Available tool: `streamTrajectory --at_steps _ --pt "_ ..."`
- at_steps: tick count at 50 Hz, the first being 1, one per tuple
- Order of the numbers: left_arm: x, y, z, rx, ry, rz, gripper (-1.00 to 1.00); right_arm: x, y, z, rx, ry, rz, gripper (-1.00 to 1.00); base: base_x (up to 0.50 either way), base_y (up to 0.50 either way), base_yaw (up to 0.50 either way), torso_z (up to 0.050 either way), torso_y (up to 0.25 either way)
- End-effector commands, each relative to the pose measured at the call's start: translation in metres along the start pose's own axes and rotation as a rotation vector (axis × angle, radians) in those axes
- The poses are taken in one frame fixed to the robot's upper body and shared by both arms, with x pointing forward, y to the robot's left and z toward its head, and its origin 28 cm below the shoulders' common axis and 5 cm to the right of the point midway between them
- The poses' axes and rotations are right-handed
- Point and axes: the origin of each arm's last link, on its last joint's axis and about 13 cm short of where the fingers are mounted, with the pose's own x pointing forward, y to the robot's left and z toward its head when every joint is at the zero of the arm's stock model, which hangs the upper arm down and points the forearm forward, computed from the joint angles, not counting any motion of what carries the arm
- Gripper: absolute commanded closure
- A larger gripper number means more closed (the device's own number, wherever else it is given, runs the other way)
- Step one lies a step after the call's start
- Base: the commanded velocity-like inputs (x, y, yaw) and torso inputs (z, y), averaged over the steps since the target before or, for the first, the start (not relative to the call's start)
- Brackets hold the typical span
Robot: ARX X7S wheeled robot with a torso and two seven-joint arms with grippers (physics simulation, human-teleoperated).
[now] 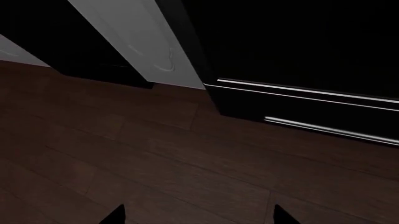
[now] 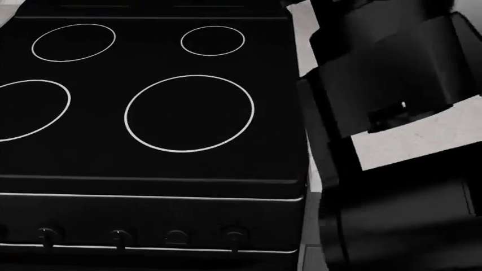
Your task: Press the stop button on the microwave
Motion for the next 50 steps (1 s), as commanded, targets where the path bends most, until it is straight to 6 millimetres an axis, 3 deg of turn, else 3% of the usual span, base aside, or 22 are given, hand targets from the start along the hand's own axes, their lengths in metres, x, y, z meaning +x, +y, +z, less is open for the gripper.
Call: streamTrajectory --at_steps 1,16,27,40,50 --pt "0.0 0.0 0.0 0.0 0.0 0.0 -1.0 0.009 -0.014 0.01 -0.005 0.001 -0.073 -1.0 0.0 0.0 0.0 0.05 0.072" --pt "0.0 0.0 0.0 0.0 0.0 0.0 -1.0 0.009 -0.016 0.019 0.0 -0.007 -0.08 -1.0 0.0 0.0 0.0 0.048 0.069" --pt "0.0 0.0 0.0 0.0 0.0 0.0 -1.0 0.009 -0.012 0.022 0.004 -0.032 -0.045 -1.0 0.0 0.0 0.0 0.001 0.0" --pt "0.0 0.0 0.0 0.0 0.0 0.0 -1.0 0.009 -0.009 0.021 0.031 -0.051 -0.035 -1.0 0.33 -0.01 0.0 0.0 0.0" --pt "0.0 0.0 0.0 0.0 0.0 0.0 -1.0 0.008 -0.005 0.035 0.032 -0.127 -0.053 -1.0 0.05 0.0 0.0 0.0 0.0"
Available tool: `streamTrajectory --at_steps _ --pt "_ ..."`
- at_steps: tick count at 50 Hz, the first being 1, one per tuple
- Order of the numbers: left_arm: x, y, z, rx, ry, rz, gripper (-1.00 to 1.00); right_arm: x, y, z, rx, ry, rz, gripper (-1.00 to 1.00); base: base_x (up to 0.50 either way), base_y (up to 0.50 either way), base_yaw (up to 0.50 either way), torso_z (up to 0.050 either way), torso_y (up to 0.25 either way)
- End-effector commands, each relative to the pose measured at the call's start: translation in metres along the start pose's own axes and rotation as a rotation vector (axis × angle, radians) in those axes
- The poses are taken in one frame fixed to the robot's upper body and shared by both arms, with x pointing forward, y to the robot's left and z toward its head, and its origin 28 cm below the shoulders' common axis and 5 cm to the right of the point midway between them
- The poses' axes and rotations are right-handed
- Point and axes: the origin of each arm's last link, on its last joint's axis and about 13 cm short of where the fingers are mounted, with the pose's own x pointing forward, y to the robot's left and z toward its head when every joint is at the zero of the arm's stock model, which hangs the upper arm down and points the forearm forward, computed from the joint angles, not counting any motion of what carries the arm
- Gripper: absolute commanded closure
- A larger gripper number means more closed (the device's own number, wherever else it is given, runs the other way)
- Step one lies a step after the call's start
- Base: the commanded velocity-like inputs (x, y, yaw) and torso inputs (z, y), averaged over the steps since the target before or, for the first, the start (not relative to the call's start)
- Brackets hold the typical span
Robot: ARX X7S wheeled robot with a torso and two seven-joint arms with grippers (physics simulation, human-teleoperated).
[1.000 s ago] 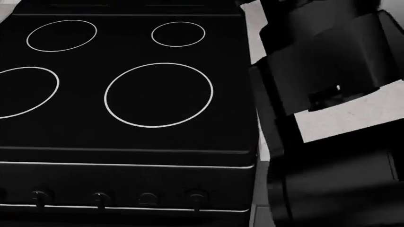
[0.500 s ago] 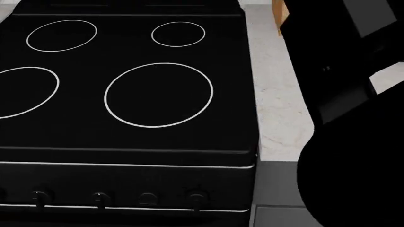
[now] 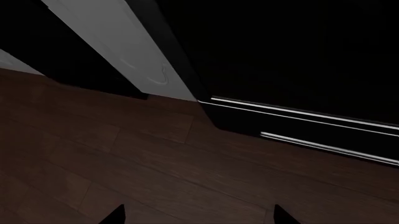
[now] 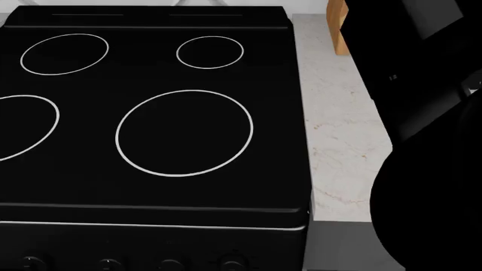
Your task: Press the stop button on the microwave
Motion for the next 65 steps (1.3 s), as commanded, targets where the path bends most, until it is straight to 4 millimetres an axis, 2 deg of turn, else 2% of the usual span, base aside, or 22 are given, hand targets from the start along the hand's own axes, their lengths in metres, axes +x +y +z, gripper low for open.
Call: streamTrajectory --at_steps 1,8,15,23,32,65 --pt "0.0 0.0 -0.001 0.0 0.002 0.0 -1.0 -0.001 0.004 0.008 0.001 -0.049 -0.006 -1.0 0.5 0.0 0.0 0.0 0.0" --pt "0.0 0.0 -0.001 0.0 0.002 0.0 -1.0 -0.001 0.005 0.004 -0.021 -0.037 -0.023 -1.0 0.48 0.0 0.0 0.0 0.0" --pt "0.0 0.0 -0.001 0.0 0.002 0.0 -1.0 0.0 0.003 0.002 -0.017 -0.052 -0.02 -1.0 0.0 0.0 0.0 0.0 0.0" --pt "0.0 0.0 -0.001 0.0 0.002 0.0 -1.0 0.0 0.002 0.016 0.015 -0.085 -0.025 -1.0 0.0 0.0 0.0 0.0 0.0" --pt "0.0 0.0 -0.001 0.0 0.002 0.0 -1.0 -0.001 0.006 0.014 0.014 -0.095 0.013 -1.0 0.39 0.08 0.0 0.0 0.0" --pt "0.0 0.0 -0.001 0.0 0.002 0.0 -1.0 0.001 0.004 0.016 0.096 -0.174 0.002 -1.0 0.07 0.0 0.0 0.0 0.0"
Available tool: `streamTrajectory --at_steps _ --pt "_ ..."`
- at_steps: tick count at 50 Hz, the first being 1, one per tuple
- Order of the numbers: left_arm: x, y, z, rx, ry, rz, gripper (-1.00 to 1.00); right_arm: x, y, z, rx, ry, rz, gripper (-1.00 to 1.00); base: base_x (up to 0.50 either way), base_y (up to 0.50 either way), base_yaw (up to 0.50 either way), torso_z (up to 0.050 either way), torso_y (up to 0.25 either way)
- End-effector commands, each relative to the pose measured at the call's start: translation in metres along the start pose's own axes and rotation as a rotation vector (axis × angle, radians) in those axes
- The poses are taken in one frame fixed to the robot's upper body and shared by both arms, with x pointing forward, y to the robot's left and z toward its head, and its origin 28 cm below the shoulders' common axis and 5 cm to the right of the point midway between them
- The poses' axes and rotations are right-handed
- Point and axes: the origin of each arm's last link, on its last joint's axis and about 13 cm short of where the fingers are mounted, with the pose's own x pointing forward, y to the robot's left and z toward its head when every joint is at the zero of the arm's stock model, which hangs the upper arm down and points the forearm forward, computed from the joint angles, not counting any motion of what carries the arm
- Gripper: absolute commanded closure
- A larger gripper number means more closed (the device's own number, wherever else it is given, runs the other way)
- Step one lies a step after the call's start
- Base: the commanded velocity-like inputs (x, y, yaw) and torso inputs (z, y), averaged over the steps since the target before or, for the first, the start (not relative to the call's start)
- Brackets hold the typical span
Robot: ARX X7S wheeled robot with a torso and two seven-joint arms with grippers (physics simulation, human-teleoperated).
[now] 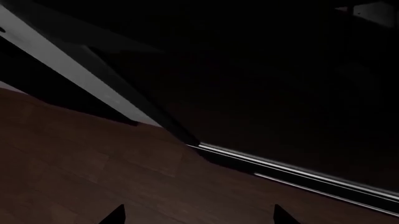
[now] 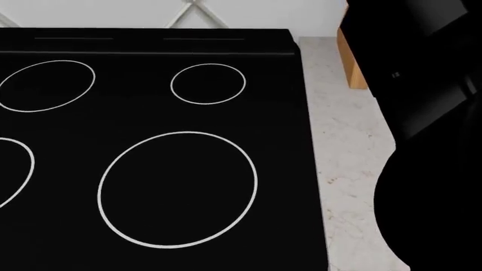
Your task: Press the stop button on the microwave
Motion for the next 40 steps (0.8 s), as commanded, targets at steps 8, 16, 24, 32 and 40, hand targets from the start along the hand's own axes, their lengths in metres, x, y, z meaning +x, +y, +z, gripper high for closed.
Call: streamTrajectory --at_steps 8,16,24,32,40 --pt "0.0 0.0 -0.001 0.0 0.003 0.0 -1.0 -0.001 -0.001 0.002 0.02 -0.02 0.001 -1.0 0.0 0.0 0.0 0.0 0.0" --pt "0.0 0.0 -0.001 0.0 0.003 0.0 -1.0 -0.003 -0.002 -0.003 0.005 0.029 -0.001 -1.0 0.0 0.0 0.0 0.0 0.0" --pt "0.0 0.0 -0.001 0.0 0.003 0.0 -1.0 -0.014 0.005 0.006 -0.012 0.036 0.012 -1.0 0.0 0.0 0.0 0.0 0.0" --pt "0.0 0.0 -0.001 0.0 0.003 0.0 -1.0 -0.023 0.011 0.011 -0.019 0.022 0.043 -1.0 0.0 0.0 0.0 0.0 0.0" --pt "0.0 0.0 -0.001 0.0 0.003 0.0 -1.0 -0.028 0.01 0.016 -0.025 0.003 0.033 1.0 0.0 0.0 0.0 0.0 0.0"
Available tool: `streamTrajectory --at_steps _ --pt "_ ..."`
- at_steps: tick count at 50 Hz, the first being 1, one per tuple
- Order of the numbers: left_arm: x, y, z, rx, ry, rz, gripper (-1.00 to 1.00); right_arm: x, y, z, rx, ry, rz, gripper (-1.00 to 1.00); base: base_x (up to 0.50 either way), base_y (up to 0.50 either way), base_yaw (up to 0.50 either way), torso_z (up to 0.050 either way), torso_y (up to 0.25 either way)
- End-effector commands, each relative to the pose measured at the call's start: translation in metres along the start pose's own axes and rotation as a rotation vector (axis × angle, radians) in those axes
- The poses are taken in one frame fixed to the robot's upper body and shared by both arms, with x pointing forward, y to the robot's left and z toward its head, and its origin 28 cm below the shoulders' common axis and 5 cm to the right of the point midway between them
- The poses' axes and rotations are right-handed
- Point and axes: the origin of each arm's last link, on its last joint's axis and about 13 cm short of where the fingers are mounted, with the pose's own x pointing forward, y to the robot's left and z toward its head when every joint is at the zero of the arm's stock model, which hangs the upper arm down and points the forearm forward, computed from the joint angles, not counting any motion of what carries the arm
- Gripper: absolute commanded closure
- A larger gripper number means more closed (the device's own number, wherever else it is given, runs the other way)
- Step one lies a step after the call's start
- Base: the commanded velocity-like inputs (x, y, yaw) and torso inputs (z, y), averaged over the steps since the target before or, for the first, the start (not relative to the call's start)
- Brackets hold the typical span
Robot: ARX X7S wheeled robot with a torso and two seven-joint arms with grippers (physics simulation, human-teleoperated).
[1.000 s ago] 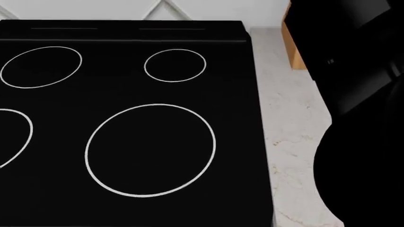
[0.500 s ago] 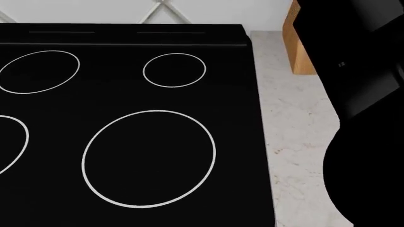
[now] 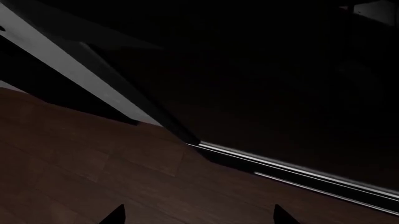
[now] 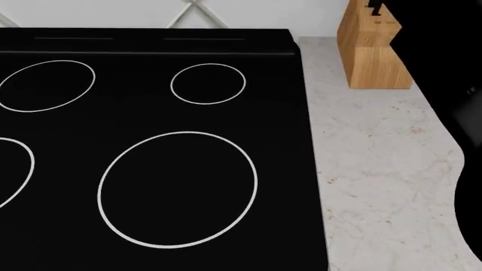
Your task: Press the stop button on the microwave
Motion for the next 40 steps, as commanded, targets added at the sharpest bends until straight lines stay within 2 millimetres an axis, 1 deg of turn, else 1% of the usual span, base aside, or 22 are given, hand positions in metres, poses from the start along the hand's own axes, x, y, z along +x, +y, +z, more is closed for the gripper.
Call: streamTrajectory --at_steps 1,13,15,29,33,40 --pt "0.0 0.0 0.0 0.0 0.0 0.0 -1.0 -0.01 0.002 0.006 -0.005 -0.014 0.01 1.0 0.0 0.0 0.0 0.0 0.0" --pt "0.0 0.0 0.0 0.0 0.0 0.0 -1.0 -0.025 -0.002 0.005 -0.022 0.004 -0.001 1.0 0.0 0.0 0.0 0.0 0.0" --pt "0.0 0.0 0.0 0.0 0.0 0.0 -1.0 -0.03 -0.004 0.0 -0.029 0.027 -0.003 1.0 0.0 0.0 0.0 0.0 0.0" --pt "0.0 0.0 0.0 0.0 0.0 0.0 -1.0 -0.043 -0.005 -0.013 -0.049 0.09 -0.021 1.0 0.0 0.0 0.0 0.0 0.0" --pt "0.0 0.0 0.0 0.0 0.0 0.0 -1.0 -0.045 -0.006 -0.012 -0.051 0.097 -0.026 1.0 0.0 0.0 0.0 0.0 0.0" --pt "0.0 0.0 0.0 0.0 0.0 0.0 -1.0 -0.05 -0.006 -0.017 -0.053 0.12 -0.031 1.0 0.0 0.0 0.0 0.0 0.0"
